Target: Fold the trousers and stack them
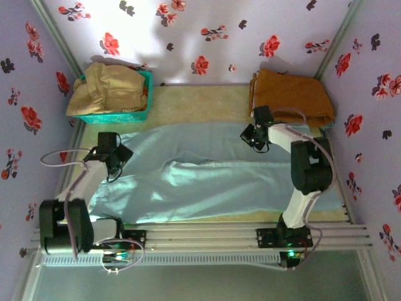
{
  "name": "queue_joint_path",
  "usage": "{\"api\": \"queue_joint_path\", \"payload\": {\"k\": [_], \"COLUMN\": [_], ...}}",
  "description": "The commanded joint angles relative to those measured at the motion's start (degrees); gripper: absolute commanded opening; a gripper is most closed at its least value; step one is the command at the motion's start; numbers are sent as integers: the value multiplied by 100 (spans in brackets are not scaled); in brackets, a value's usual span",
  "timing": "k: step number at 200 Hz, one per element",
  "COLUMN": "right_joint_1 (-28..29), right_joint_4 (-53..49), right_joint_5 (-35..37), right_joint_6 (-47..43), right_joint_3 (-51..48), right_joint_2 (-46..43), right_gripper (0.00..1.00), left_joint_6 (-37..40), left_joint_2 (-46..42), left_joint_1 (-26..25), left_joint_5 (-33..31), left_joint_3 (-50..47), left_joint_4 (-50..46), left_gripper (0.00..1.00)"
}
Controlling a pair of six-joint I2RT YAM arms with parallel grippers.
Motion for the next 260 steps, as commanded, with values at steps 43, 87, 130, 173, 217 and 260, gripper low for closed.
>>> {"api": "queue_joint_path", "payload": {"k": [43, 87, 130, 173, 217, 260], "right_joint_1": [-789, -778, -570, -175, 113, 175], "right_joint_4": [1023, 1033, 1028, 526, 503, 324], "right_joint_5": [-692, -855, -1145, -1035, -1324, -1355], "right_joint_6": [805, 914, 817, 365, 375, 196], "right_joint_3": [-274, 303, 331, 166, -601, -1153], "right_joint_2": [727, 1148, 787, -209, -971, -1727], "right_gripper": [0, 0, 0, 4, 7, 22], "left_joint_6": [315, 426, 636, -31, -605, -525], "left_joint_2": [2236, 2972, 1507, -985, -3058, -2839], "left_joint_1": [302, 342, 335, 475, 1827, 2961], "left_joint_5": [107, 128, 105, -562, -473, -118], "left_joint_3": [994, 1717, 1401, 487, -939, -1518], "left_joint_4": [1173, 1095, 474, -1291, -2264, -1822], "left_gripper": [71, 71, 84, 88, 85, 85]}}
